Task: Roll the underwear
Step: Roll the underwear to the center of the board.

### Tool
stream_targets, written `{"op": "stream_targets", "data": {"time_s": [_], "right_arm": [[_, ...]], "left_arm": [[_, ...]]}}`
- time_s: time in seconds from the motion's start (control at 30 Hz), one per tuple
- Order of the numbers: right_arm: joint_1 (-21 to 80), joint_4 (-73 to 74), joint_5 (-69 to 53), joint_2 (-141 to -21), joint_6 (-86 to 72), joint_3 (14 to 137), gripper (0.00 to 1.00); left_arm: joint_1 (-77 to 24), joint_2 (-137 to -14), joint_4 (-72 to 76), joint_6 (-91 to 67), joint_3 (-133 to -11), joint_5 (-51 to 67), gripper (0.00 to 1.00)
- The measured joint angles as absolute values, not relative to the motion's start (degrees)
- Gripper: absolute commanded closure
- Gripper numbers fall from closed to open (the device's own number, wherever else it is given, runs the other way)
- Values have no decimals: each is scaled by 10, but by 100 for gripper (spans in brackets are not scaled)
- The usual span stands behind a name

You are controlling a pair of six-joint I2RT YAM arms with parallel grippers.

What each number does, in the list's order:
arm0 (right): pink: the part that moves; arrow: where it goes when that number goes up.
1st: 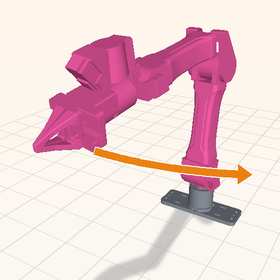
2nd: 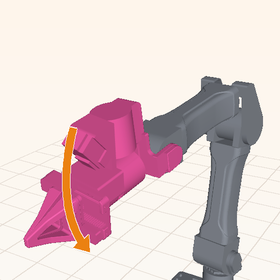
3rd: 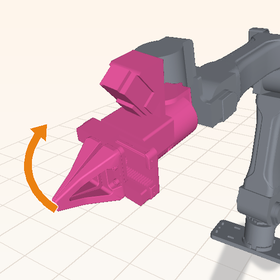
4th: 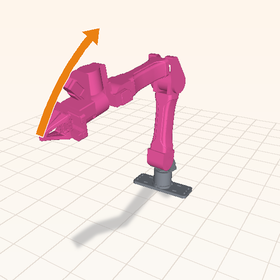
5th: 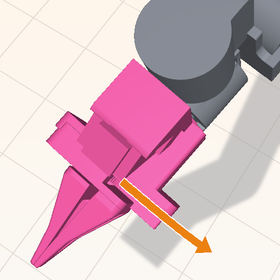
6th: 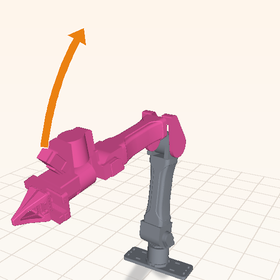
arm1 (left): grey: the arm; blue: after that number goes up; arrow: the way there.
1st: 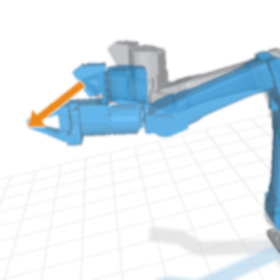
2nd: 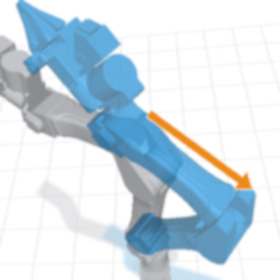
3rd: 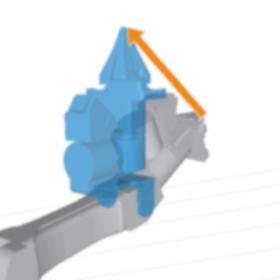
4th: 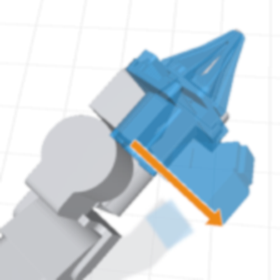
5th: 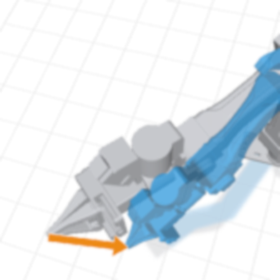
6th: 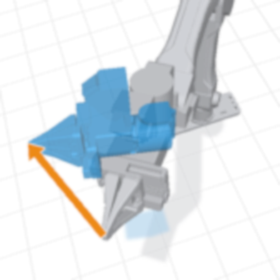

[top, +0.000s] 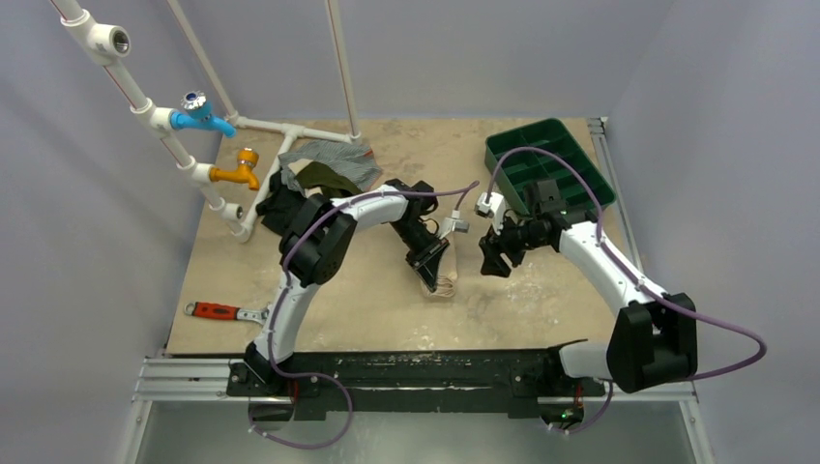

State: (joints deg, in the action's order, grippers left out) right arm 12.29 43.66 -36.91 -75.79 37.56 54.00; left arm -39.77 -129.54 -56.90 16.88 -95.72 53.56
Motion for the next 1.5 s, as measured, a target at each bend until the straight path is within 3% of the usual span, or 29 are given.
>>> {"op": "stream_targets", "data": {"time_s": [0.53,0.97,1.17,1.5], "right_arm": [[362,329,-215,-754,371,501,36],[428,301,-128,-810,397,492,27],[431,282,-115,-842,408,491,32],[431,272,-119,-889,414,496,48]], "left_arm": [[-366,-1404,-659,142,-1021,654,100],[-364,-1437,-702,140,-1051,680,100],[-364,-1439,-707,141,-1054,680,100],[-364,-1442,-712,141,-1057,681,100]]}}
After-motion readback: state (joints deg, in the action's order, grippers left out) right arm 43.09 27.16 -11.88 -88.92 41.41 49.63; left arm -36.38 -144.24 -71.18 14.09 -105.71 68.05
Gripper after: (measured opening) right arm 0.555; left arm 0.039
